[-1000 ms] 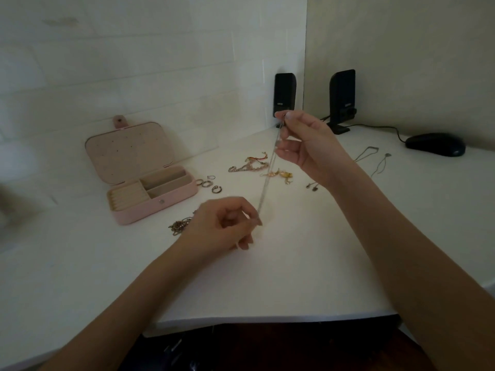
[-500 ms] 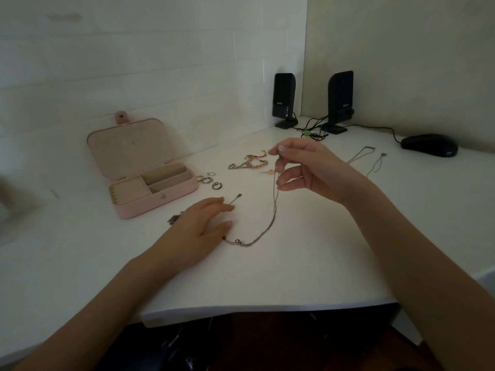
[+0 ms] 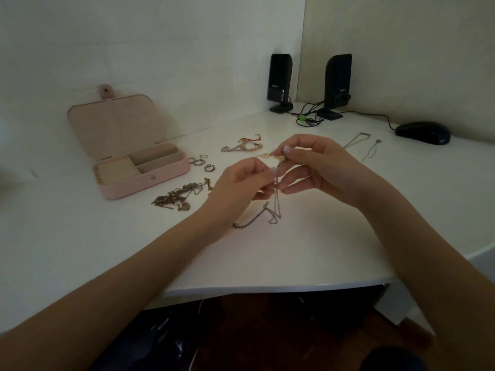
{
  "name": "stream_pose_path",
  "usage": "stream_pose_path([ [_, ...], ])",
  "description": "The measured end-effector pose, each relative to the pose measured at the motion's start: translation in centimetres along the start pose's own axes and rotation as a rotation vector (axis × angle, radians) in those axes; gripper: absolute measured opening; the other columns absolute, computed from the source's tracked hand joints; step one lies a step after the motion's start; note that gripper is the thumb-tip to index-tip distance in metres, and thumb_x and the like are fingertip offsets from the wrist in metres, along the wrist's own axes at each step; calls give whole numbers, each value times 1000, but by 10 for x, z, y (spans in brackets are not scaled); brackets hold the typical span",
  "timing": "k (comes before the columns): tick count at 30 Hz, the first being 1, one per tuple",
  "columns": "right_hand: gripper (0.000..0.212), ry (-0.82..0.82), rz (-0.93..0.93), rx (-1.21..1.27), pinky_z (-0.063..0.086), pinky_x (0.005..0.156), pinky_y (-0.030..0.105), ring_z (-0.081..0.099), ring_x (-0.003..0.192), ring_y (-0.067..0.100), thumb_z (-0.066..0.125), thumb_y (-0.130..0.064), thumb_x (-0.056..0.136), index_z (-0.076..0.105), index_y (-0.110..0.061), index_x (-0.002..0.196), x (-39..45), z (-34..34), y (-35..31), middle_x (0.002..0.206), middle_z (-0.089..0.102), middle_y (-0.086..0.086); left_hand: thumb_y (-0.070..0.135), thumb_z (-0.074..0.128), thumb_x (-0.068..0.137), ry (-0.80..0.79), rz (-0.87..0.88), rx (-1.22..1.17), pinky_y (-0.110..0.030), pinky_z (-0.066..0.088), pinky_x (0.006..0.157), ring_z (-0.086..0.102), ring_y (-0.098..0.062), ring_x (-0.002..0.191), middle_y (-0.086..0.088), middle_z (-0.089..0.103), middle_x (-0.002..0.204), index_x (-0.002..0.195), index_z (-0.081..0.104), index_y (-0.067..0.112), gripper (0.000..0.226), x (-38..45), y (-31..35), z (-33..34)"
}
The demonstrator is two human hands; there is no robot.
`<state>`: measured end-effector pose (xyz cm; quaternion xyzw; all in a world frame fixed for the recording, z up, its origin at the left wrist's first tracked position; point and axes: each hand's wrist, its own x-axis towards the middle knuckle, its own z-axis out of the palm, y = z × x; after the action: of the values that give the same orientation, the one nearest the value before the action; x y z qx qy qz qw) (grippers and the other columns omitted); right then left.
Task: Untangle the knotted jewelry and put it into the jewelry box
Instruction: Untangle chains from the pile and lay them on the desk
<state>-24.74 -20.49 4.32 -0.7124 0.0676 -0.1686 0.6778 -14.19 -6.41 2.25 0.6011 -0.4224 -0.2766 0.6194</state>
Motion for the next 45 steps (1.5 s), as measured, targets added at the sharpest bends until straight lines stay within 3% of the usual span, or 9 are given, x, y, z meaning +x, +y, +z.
stream_pose_path([
  [8,16,95,-16,-58,58,58,29,68,62,20,52,-18,95,64,-8,98,-2,-6,1,79,71,11,10,52,94,-170,-218,-229,-24,57,69,68,-17,68,-7,69,73,83,60,7,14,10,-6,0],
  [13,15,140,-20,-70,58,58,31,68,60,23,52,-16,95,65,-8,96,-2,-6,2,74,68,11,4,56,91,-163,-186,-149,-18,45,56,49,-8,53,1,60,61,78,62,8,14,13,-9,-6],
  [18,15,162,-30,-116,57,56,30,65,57,21,52,-15,94,66,-9,94,-3,-6,2,68,63,8,1,52,92,-156,-129,-146,-18,24,45,25,-8,50,2,36,55,73,69,11,27,16,-7,-11],
  [24,17,191,-36,-158,55,54,28,61,56,19,50,-14,95,67,-12,91,-3,-4,1,65,59,5,0,53,90,-195,-106,-90,-17,24,44,23,-10,52,-9,30,66,68,75,19,37,14,-5,-12],
  [30,17,288,-27,-173,53,53,26,58,54,17,50,-15,96,67,-12,92,-3,-6,0,63,57,4,2,56,90,-179,-129,-32,-15,30,43,27,-9,49,0,34,55,71,72,13,27,12,-4,-12],
  [36,18,448,10,-232,52,51,25,56,51,14,50,-15,96,67,-13,88,-5,-11,0,59,56,-1,5,54,91,-207,-155,-60,-16,26,44,27,-8,48,4,37,51,59,71,18,38,11,-3,-11],
  [45,18,667,92,-275,54,53,26,56,48,11,47,-12,93,64,-11,85,-2,-15,3,62,56,1,6,52,92,-212,-167,-127,-23,17,46,23,-9,46,3,33,49,60,72,17,39,12,-3,-14],
])
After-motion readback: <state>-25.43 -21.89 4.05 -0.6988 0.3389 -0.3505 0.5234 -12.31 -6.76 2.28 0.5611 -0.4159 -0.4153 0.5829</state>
